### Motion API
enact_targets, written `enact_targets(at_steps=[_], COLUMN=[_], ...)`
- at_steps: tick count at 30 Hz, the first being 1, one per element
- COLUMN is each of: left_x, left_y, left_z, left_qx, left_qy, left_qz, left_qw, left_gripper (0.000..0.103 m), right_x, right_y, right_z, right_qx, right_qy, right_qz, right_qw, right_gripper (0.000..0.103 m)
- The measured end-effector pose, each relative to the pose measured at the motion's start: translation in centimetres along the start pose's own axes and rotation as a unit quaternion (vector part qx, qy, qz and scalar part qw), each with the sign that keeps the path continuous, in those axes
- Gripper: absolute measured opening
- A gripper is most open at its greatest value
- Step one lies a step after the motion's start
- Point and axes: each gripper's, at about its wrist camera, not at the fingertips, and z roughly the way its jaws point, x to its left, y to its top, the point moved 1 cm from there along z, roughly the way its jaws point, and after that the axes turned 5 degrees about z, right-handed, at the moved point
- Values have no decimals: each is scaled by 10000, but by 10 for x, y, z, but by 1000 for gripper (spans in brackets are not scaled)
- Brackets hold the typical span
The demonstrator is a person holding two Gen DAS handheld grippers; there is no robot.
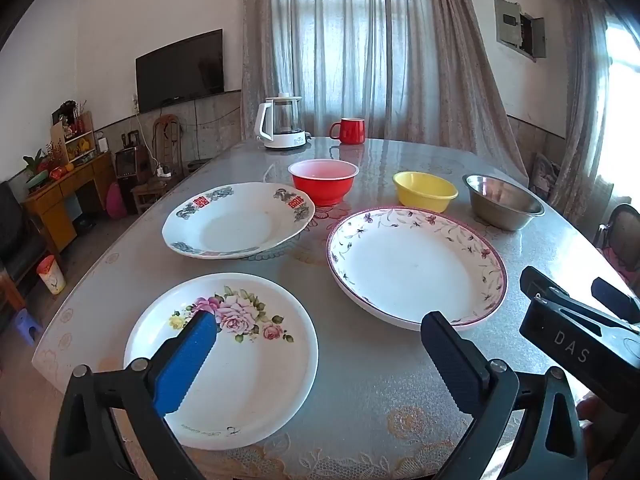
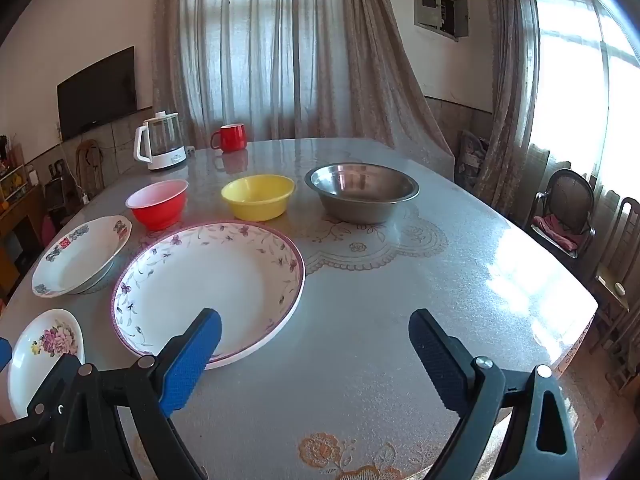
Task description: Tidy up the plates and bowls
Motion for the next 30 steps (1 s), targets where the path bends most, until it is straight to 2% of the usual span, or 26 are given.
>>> enact_targets(at_steps=[1, 4, 13, 24, 30], left_x=[3, 8, 5, 7, 6], left_y=[-4, -3, -1, 1, 2], left_z=[-4, 10, 11, 23, 29], left_qx=[-42, 181, 128, 283, 367], left_qy=[-1, -22, 26, 48, 66], left_qz=[-67, -138, -72, -72, -28], left_qw=[10000, 9997, 9999, 9996, 9993], left_gripper=[103, 103, 103, 103, 103], right_x=[0, -1, 3, 1, 3], right_y=[1, 1, -1, 7, 4], right_z=[1, 2, 7, 14, 22], right_qx=[9, -34, -69, -136, -15], right_qy=[1, 48, 96, 120, 166], right_qz=[2, 52, -28, -28, -55], right_qw=[10000, 10000, 9999, 9998, 9998], right_gripper=[96, 96, 96, 96, 96])
